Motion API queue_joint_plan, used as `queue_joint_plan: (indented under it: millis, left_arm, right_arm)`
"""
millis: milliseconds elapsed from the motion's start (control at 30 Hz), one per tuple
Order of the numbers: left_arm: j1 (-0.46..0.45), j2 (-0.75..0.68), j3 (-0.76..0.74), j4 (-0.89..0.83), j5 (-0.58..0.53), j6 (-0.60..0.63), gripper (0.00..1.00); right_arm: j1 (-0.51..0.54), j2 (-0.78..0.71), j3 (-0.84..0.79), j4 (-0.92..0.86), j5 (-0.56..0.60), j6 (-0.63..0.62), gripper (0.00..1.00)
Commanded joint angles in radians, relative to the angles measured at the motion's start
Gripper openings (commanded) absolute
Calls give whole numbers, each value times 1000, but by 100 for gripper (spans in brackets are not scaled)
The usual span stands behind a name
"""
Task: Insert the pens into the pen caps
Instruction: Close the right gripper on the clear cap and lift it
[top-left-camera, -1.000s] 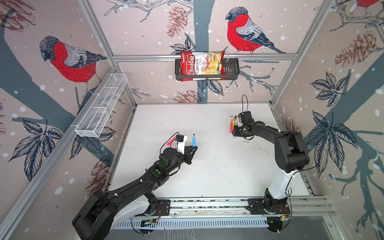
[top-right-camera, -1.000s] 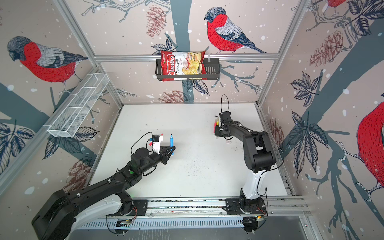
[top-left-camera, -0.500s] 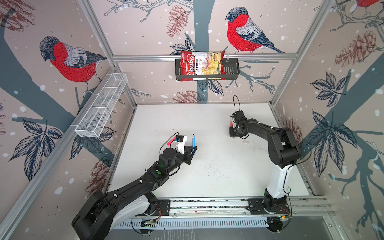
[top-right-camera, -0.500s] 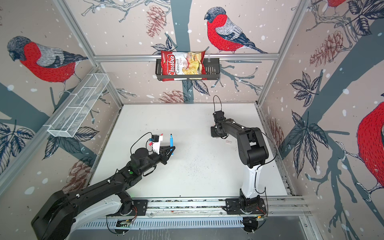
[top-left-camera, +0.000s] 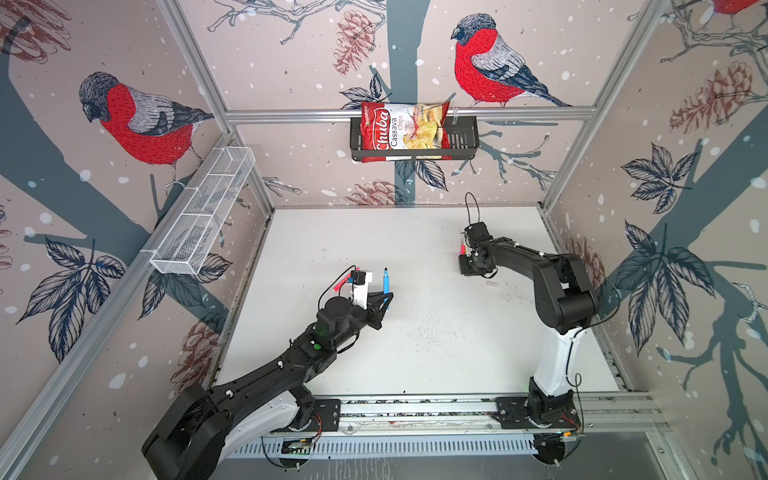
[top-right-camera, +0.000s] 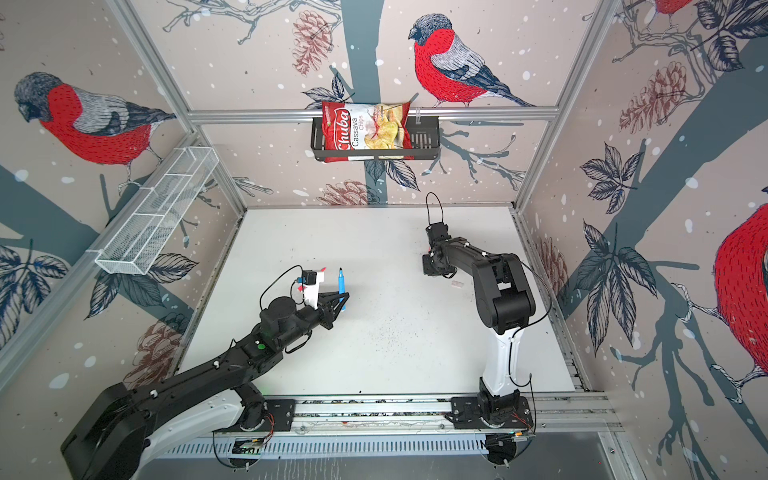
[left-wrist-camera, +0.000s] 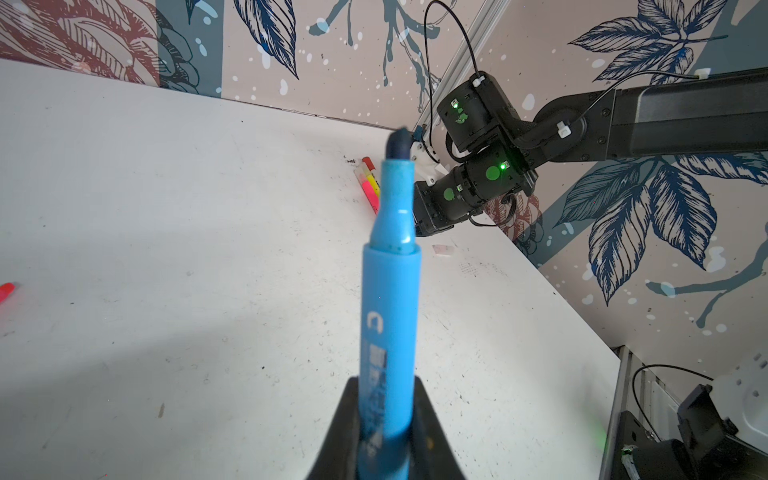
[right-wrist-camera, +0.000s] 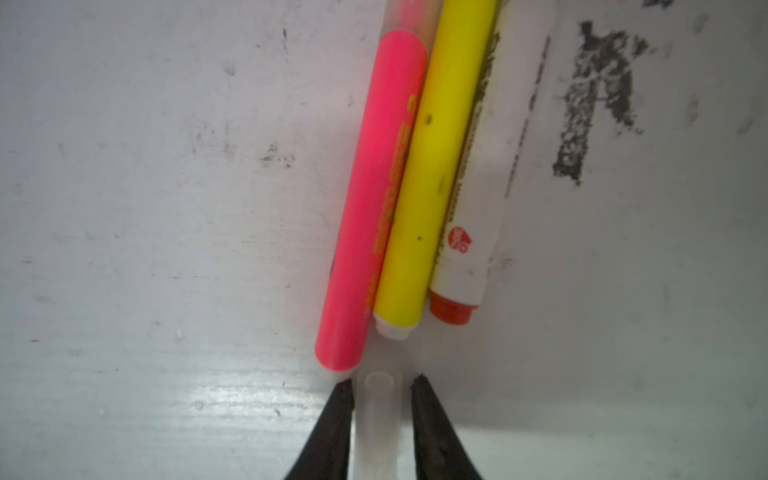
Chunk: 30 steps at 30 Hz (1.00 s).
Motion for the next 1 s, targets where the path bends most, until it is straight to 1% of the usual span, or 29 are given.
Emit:
queue_joint_plan:
  millis: [0,67,200,333,433,533,633,700,800,967]
  left_arm:
    - [1,-3,1,14,-1,17,0]
    - [1,-3,1,15,0,17,0]
    - [1,-2,1,18,5,16,0]
    - [0,-3,2,20,12,15,0]
    - [-2,12,15,14,34,24,0]
    - [-28,50,35,29,39,19,0]
    - [-91,108,38,106,16,-6,0]
    - [-143,169,50,168,-3,-23,0]
    - [-195,263,71,258,-8,-51,0]
    - [-219,348,93,373,13,-88,0]
  right_arm:
    - [3,-1,-10,-20,-8,-4,20]
    - [4,-8,-21,-18,-14,-4,15]
    - [4,-59,-61,11,-78,-5,9]
    - [4,-155,-104,51,-159,0,8]
    - [5,-267,-151,115,-260,15,8]
    - [5,-380,-215,231,-368,70,7]
    - [14,-476,-296,391,-496,146,6]
    - [29,-540,-368,538,-570,216,5]
    - [49,-624,-456,748,-640,324,6]
    - [90,-708,-559,1017,-704,470,5]
